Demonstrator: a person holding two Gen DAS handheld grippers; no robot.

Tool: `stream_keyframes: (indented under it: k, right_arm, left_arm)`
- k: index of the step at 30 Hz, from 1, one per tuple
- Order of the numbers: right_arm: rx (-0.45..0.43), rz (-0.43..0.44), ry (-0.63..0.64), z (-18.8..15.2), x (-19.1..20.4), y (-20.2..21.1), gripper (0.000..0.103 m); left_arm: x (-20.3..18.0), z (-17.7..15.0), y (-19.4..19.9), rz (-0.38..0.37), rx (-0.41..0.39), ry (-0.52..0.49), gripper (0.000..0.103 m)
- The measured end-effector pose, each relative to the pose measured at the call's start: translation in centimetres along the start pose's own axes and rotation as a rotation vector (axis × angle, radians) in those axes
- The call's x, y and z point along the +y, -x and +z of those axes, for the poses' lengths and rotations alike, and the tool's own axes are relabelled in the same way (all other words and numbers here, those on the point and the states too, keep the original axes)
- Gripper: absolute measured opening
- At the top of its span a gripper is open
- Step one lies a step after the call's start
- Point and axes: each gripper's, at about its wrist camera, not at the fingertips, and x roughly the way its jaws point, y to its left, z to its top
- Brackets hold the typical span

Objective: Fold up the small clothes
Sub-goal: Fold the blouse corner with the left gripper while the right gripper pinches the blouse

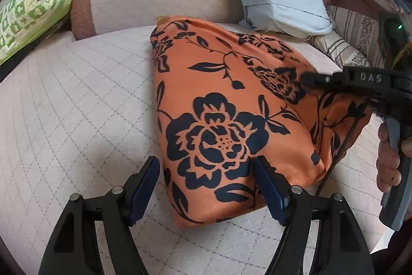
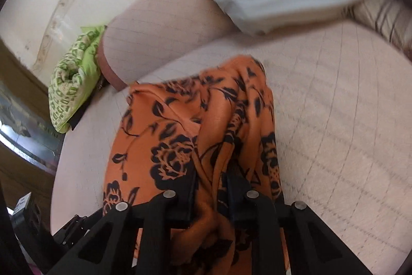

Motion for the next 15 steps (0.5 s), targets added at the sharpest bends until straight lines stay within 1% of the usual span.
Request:
stream_keyframes:
  k: [4,6,8,9,10,11,13,15]
  right_arm:
    - [-0.133,-0.037,0.103,0.2,1.9,2.6,0.019]
    - [-0.14,-0.046,0.12,0.1,2.0,2.8,0.019]
    - [-0.088,-0.077,0.092,0.0,0.8,1.7,0.019]
    - [-0.031,-0.089,0.061,-0.1,-0.2,0.6,0.02]
    - [0.056,-0.088,0.009,-0.4,-1.8,-1.0,0.023]
    - [0.089,-0.072,-0.035,-0.5,-2.7,-1.6,0.028]
    - [0.086,-0.006,-0.127,-0.3,-4.1,-1.1,0.031]
    - [0.086,-0.026,-0.136,0.0,-4.1,0.0,0.042]
  left_arm:
    - [-0.4,0.2,0.2,-0.017,-0.016,-0.001,0.076]
    - [-0.6,0.1,0.1,-0.006,-0.022,-0.007,0.078]
    - [-0.8,-0.1,-0.1,0.009,-0.02,-0.02,0.08]
    - [-0.9,-0.1,-0.4,0.018,-0.015,-0.029,0.081]
    - [-1.0,-0.2,-0.5,0.021,-0.009,-0.034,0.081]
    - [-1.0,-0.4,-0.3,0.024,-0.009,-0.036,0.082]
    - [-1.1,-0.5,0.1,0.037,-0.015,-0.039,0.082]
    - [-1.1,-0.3,0.9,0.032,-0.034,-0.029,0.082]
